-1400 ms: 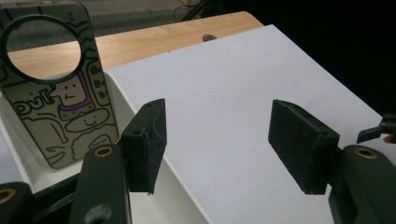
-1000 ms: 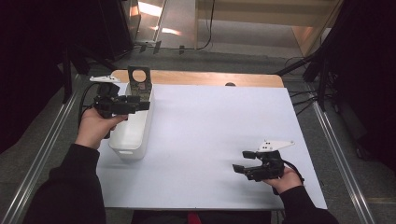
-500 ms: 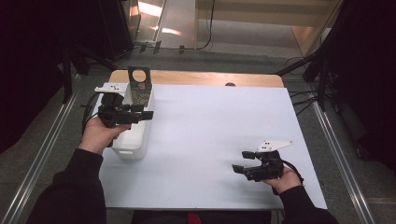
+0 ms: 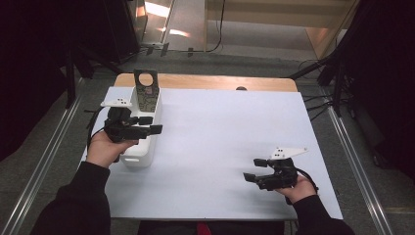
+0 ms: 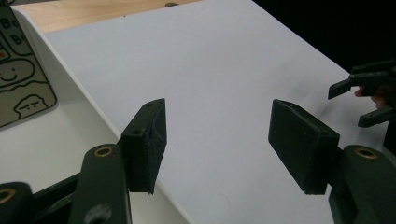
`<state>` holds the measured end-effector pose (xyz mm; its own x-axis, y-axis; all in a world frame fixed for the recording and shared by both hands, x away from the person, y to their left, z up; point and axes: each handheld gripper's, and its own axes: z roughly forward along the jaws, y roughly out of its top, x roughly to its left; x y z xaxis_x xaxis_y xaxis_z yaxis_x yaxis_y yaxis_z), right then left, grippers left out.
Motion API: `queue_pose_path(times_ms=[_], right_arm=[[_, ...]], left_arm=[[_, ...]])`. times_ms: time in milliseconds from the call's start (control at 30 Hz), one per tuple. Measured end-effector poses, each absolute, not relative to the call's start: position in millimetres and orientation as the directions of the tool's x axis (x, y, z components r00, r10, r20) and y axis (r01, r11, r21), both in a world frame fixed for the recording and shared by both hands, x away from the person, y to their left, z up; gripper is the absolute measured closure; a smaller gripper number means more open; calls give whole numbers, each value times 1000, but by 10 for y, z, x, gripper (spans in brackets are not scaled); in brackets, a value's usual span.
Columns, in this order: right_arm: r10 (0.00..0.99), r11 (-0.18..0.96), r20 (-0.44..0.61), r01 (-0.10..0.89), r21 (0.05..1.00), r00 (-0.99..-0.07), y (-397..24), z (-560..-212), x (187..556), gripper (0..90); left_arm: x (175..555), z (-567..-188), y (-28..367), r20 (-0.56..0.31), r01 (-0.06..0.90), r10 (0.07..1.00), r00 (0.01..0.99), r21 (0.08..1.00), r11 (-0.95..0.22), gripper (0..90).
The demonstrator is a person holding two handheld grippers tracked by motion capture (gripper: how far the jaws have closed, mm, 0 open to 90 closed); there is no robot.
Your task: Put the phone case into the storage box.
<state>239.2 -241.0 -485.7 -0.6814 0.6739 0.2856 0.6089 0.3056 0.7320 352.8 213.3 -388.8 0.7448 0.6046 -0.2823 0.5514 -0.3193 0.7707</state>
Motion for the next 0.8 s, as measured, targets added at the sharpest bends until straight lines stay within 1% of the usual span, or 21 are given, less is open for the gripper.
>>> queue_pose_path(times_ms=[33, 267, 600, 800], right_arm=[[673, 306, 285, 608, 733, -683, -2409, -4857, 2393, 258], [672, 307, 288, 611, 730, -682, -2405, -4859, 2388, 257], [671, 308, 289, 611, 729, -683, -2405, -4860, 2389, 258], [670, 308, 289, 611, 729, -683, -2403, -4861, 2389, 258]], left_arm=[[3511, -3894, 2122, -273, 546, 605, 748, 771, -328, 371], [3429, -3938, 2075, -280, 542, 586, 761, 770, -336, 370], [3304, -4004, 2003, -240, 511, 573, 784, 773, -375, 370], [3234, -4055, 1997, -245, 508, 562, 790, 775, -376, 370]])
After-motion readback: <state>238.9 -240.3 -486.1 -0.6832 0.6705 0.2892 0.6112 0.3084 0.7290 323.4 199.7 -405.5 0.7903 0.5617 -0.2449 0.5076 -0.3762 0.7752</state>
